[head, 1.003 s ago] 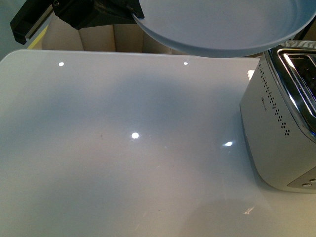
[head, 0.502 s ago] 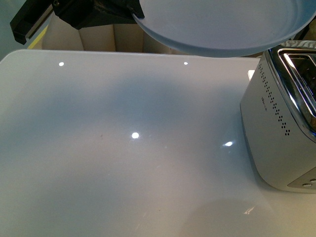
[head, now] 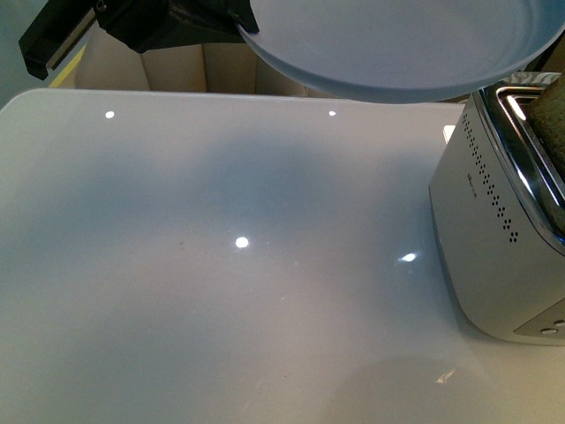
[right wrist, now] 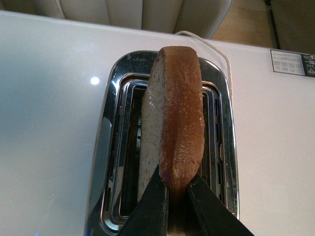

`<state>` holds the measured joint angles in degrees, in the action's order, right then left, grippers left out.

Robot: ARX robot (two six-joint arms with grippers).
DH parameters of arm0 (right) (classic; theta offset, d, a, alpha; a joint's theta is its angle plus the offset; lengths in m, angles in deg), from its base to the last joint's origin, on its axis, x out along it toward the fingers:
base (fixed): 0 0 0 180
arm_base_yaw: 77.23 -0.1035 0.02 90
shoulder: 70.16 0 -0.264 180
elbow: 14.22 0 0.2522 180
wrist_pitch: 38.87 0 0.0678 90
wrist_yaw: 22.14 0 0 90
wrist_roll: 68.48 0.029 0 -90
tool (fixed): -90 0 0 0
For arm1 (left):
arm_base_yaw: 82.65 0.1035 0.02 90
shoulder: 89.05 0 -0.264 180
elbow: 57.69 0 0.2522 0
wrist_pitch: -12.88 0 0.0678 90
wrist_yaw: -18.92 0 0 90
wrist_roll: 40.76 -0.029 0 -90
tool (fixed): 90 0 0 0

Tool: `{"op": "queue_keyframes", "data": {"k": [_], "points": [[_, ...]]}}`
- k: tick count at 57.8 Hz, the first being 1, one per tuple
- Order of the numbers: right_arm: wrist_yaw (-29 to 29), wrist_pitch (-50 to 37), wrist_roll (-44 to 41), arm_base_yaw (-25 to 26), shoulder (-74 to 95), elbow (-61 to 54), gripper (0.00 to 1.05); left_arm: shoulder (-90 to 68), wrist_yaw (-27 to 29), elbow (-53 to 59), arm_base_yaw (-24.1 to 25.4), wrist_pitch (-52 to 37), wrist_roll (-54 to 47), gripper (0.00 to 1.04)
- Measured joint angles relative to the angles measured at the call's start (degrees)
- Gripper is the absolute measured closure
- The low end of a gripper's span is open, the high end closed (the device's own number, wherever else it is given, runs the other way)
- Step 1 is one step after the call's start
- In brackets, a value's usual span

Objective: Left arm holds plate, right arm toasts bread

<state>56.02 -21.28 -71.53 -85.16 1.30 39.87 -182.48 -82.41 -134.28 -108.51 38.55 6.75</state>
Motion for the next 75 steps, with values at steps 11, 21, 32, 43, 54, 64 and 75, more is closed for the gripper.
{"op": "queue_keyframes", "data": {"k": [11,21,32,43,54,64,75], "points": [[1.2,-1.4,1.6,-1.4,4.6,-0.9,1.02,0.0,0.0,0.0,0.0,0.0,0.0,1.02],[0.7,-3.5,3.1,-0.8,5.9,-2.3,0.69,0.0,0.0,0.0,0.0,0.0,0.0,1.02],[0.9,-4.8,3.5,1.0,0.3,-2.9,0.33,0.0,0.0,0.0,0.0,0.0,0.0,1.02],[0.2,-9.6,3.9,2.1,-9.0,-4.8,0.08,0.0,0.0,0.0,0.0,0.0,0.0,1.02],[-1.2,-12.2,3.9,2.1,-18.5,-6.5,0.09,0.0,0.0,0.0,0.0,0.0,0.0,1.02],[6.4,-24.4,3.6,3.4,-19.0,-12.6,0.23,0.0,0.0,0.0,0.0,0.0,0.0,1.02],[11.4,-32.1,3.4,7.3,-24.0,-21.0,0.52,0.0,0.0,0.0,0.0,0.0,0.0,1.02]]}}
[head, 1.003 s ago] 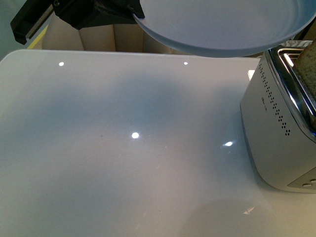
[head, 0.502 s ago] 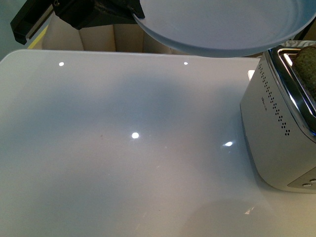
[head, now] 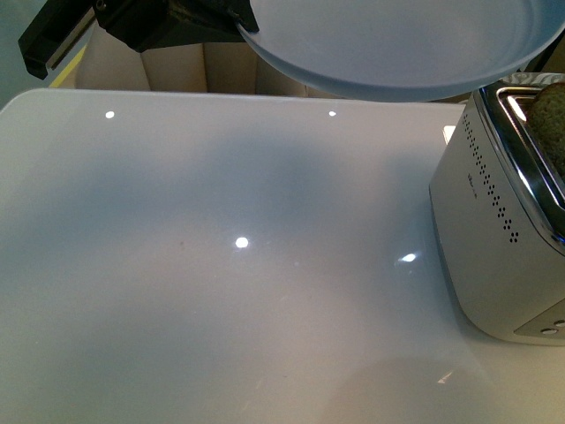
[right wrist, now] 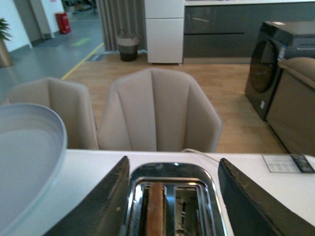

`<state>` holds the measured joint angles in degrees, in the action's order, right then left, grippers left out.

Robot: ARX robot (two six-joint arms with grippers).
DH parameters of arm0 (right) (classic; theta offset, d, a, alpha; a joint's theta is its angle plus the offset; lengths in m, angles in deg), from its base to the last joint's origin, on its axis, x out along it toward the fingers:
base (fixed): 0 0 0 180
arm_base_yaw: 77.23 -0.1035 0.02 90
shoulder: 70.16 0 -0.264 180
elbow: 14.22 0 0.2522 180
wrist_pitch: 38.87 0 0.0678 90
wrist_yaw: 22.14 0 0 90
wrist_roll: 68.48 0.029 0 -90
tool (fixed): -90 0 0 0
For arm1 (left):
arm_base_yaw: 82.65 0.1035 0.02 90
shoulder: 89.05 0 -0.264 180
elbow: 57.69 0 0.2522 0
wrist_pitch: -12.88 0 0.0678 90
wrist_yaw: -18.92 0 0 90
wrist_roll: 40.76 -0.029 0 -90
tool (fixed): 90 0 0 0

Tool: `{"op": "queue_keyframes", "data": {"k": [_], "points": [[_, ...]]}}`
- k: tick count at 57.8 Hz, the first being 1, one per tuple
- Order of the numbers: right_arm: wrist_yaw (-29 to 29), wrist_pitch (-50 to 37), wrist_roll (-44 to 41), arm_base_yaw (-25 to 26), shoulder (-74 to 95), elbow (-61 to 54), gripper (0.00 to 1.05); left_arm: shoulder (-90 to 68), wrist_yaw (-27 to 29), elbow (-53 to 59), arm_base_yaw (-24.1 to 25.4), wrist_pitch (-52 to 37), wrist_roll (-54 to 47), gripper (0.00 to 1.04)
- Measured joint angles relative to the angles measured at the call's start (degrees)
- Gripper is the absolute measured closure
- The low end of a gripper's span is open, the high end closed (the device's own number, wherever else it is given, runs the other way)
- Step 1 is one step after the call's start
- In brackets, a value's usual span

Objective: Left arm holds plate, right arm toasts bread

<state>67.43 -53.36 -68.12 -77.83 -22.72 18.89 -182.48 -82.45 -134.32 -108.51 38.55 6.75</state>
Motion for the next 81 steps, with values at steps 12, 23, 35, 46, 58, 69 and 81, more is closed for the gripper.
{"op": "queue_keyframes", "data": {"k": [12,23,35,46,58,69,81], "points": [[0.3,-0.7,0.0,0.5,-4.3,-6.1,0.84,0.0,0.0,0.0,0.0,0.0,0.0,1.02],[0.3,-0.5,-0.2,0.5,-8.8,-10.0,1.03,0.0,0.0,0.0,0.0,0.0,0.0,1.02],[0.3,1.2,-0.2,0.5,-13.8,-13.2,1.03,0.0,0.0,0.0,0.0,0.0,0.0,1.02],[0.3,3.8,-0.2,0.5,-18.4,-15.3,1.03,0.0,0.0,0.0,0.0,0.0,0.0,1.02],[0.3,7.6,-0.2,0.5,-24.0,-17.0,1.03,0.0,0.0,0.0,0.0,0.0,0.0,1.02],[0.3,7.8,-0.2,0.5,-26.9,-18.2,1.03,0.0,0.0,0.0,0.0,0.0,0.0,1.02],[0.3,12.4,-0.2,0.5,-31.6,-18.2,1.03,0.0,0.0,0.0,0.0,0.0,0.1,1.02]]}}
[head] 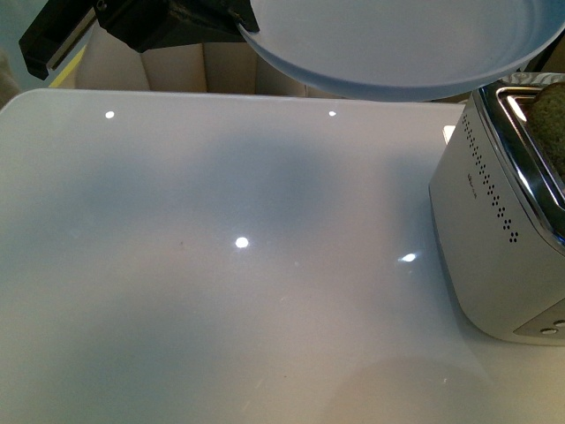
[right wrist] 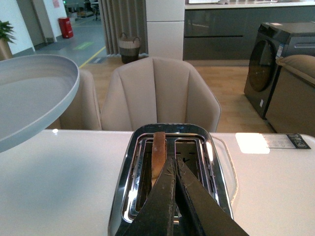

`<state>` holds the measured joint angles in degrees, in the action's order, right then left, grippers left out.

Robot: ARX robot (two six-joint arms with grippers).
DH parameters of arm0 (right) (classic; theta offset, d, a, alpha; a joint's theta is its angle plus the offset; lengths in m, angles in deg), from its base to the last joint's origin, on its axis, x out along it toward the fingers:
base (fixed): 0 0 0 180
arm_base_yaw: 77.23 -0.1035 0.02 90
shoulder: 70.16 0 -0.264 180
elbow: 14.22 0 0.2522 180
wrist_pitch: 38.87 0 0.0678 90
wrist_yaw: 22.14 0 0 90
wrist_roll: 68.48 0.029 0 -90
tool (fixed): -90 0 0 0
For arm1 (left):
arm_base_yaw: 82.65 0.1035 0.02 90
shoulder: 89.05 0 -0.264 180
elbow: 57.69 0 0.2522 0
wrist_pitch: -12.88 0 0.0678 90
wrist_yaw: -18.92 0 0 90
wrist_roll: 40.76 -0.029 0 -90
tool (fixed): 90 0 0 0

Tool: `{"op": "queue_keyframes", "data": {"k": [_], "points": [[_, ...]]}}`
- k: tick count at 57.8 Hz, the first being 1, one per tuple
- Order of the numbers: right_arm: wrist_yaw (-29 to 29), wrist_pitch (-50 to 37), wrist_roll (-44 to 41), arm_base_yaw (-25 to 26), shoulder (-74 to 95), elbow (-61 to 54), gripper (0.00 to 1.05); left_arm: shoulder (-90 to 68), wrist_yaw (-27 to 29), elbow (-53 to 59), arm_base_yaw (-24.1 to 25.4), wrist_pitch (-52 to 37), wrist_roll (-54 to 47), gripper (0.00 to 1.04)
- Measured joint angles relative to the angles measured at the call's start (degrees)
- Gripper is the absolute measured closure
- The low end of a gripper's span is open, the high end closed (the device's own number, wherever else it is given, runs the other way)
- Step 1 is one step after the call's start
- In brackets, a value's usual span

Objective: Left arm holds plate, right arm toasts bread

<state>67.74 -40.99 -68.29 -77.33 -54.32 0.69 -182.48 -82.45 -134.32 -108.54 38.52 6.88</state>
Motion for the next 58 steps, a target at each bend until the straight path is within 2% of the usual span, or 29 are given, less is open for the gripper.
{"op": "queue_keyframes", "data": {"k": [24,31,41,43,58], "points": [[0.0,5.7,0.0,0.0,-5.7,0.0,1.03,0.0,0.0,0.0,0.0,0.0,0.0,1.02],[0.0,15.0,0.0,0.0,-13.4,0.0,1.03,0.0,0.0,0.0,0.0,0.0,0.0,1.02],[0.0,15.7,0.0,0.0,-15.3,0.0,1.03,0.0,0.0,0.0,0.0,0.0,0.0,1.02],[0.0,15.7,0.0,0.0,-15.4,0.0,1.00,0.0,0.0,0.0,0.0,0.0,0.0,1.02],[0.0,15.8,0.0,0.0,-15.5,0.0,0.60,0.0,0.0,0.0,0.0,0.0,0.0,1.02]]}}
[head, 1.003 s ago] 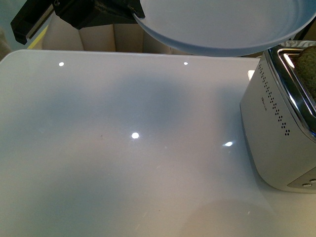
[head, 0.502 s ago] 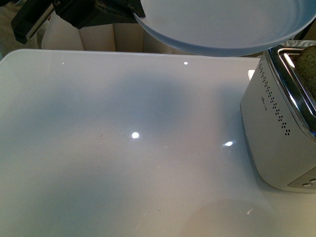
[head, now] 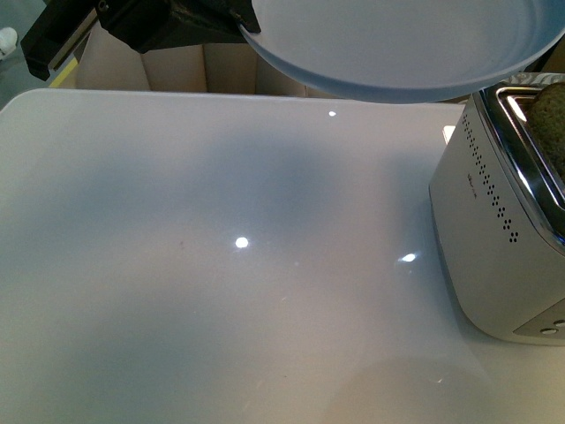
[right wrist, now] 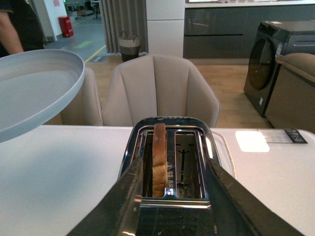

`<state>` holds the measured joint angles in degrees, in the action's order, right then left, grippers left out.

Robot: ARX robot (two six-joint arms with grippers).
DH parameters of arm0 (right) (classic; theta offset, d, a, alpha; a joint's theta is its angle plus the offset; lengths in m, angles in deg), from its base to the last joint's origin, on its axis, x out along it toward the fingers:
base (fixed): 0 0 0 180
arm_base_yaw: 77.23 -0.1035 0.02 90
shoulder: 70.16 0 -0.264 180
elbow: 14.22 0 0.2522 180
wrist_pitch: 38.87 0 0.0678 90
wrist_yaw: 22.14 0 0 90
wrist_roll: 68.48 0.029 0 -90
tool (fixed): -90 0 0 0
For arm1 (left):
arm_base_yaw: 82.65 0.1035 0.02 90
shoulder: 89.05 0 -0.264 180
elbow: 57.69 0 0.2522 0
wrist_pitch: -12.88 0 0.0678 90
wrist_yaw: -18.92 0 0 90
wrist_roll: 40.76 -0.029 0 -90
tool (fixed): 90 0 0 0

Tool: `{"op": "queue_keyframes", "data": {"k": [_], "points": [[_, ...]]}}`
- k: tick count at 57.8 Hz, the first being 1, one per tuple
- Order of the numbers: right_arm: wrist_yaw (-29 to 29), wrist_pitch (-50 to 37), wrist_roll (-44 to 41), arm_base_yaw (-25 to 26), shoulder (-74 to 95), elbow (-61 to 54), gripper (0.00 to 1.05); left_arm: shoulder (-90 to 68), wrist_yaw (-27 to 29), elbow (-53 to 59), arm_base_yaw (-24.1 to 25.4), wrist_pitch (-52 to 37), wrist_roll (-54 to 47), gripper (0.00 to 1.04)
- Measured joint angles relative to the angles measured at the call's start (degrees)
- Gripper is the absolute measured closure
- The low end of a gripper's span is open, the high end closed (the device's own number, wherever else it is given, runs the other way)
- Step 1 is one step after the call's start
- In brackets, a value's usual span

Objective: Left arm holds plate, right arm toasts bread

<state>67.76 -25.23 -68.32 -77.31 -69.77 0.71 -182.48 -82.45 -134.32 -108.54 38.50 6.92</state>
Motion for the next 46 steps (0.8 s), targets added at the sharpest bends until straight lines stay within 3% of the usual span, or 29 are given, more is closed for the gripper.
{"op": "queue_keyframes", "data": {"k": [20,31,35,46], "points": [[0.0,0.0,0.0,0.0,0.0,0.0,0.09,0.0,0.0,0.0,0.0,0.0,0.0,1.02],[0.0,0.0,0.0,0.0,0.0,0.0,0.09,0.0,0.0,0.0,0.0,0.0,0.0,1.02],[0.0,0.0,0.0,0.0,0.0,0.0,0.09,0.0,2.6,-0.9,0.0,2.5,-0.9,1.02],[0.0,0.0,0.0,0.0,0.0,0.0,0.09,-0.7,-0.5,-2.8,1.9,3.3,-3.5,1.02]]}}
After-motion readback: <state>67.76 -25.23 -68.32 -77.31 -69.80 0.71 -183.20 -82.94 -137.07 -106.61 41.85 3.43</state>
